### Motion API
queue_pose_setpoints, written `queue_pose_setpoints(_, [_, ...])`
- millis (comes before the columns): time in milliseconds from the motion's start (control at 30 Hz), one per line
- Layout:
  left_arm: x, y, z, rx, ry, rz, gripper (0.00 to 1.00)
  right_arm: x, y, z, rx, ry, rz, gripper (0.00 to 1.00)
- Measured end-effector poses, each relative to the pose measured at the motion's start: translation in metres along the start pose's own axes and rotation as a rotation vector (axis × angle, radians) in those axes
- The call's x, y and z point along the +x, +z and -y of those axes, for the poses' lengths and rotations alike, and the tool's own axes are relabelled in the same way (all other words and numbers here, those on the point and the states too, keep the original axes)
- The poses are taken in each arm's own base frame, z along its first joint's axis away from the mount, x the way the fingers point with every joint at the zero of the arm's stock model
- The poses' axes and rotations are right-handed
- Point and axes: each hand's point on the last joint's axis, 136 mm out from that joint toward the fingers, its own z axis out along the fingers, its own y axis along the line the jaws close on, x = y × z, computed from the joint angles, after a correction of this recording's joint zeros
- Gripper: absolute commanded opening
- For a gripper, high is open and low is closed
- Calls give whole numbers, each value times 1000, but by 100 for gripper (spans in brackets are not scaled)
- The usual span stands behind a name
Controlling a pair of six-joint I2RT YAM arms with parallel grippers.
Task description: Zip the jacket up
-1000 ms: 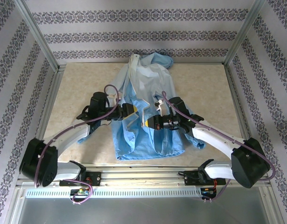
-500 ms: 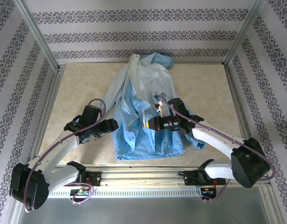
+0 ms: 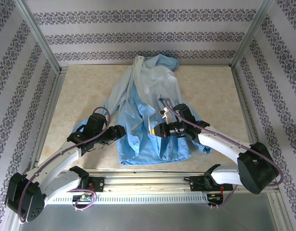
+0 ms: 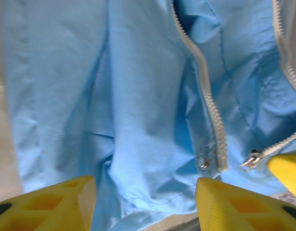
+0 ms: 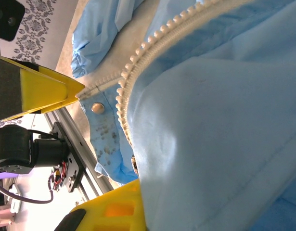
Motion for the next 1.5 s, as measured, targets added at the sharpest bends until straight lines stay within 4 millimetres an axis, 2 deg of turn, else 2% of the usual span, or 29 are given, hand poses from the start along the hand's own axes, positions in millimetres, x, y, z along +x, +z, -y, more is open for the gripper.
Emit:
queue_pose_setpoints(267, [2, 23, 28, 102, 4, -5, 55, 5, -2, 4, 17, 3, 4, 0])
queue_pose_setpoints(367, [5, 34, 29, 100, 8, -18, 52, 5, -3, 4, 22, 3, 7, 0])
queue_pose_setpoints(433, [8, 42, 26, 84, 10, -36, 37, 5, -5, 5, 28, 3, 9, 0])
queue_pose_setpoints(500, [9, 48, 22, 59, 14, -52, 13, 5, -6, 5, 37, 0, 13, 0])
queue_pose_setpoints(567, [8, 47, 19, 20, 35, -57, 0, 6, -8, 6, 48, -4, 14, 0])
queue_pose_setpoints(600, [5, 43, 18, 0, 52, -60, 0, 7, -9, 7, 56, -8, 12, 0])
queue_pose_setpoints(700, [-19, 14, 14, -69, 92, -13, 0, 9, -13, 9, 76, -11, 14, 0])
queue_pose_setpoints(767, [-48, -24, 3, -170, 113, 86, 0, 10, -15, 9, 84, -15, 14, 0])
queue_pose_setpoints(833, [-76, -71, -8, -307, 125, 207, 0, 10, -16, 10, 92, -18, 15, 0])
queue_pose_setpoints(900, [-90, -106, -12, -389, 141, 283, 0, 11, -17, 10, 96, -22, 13, 0])
queue_pose_setpoints(967, [-95, -123, -19, -466, 162, 305, 0, 12, -18, 11, 101, -19, 10, 0])
queue_pose_setpoints(1033, [-92, -128, -25, -547, 198, 272, 0, 12, -18, 11, 101, -18, 9, 0])
queue_pose_setpoints(1100, [-89, -124, -23, -626, 270, 227, 0, 12, -19, 10, 102, -18, 9, 0])
queue_pose_setpoints(1167, [-81, -107, -10, -683, 390, 169, 0, 12, -20, 9, 101, -20, 12, 0])
queue_pose_setpoints(1267, [-60, -79, 12, -706, 575, 99, 0, 10, -22, 10, 103, -15, 19, 0])
queue_pose_setpoints(1400, [-18, -40, 36, -711, 848, 22, 0, 5, -28, 20, 126, 26, 40, 0])
queue_pose_setpoints(1500, [22, -4, 46, -720, 1033, -46, 0, 2, -33, 30, 148, 68, 52, 0])
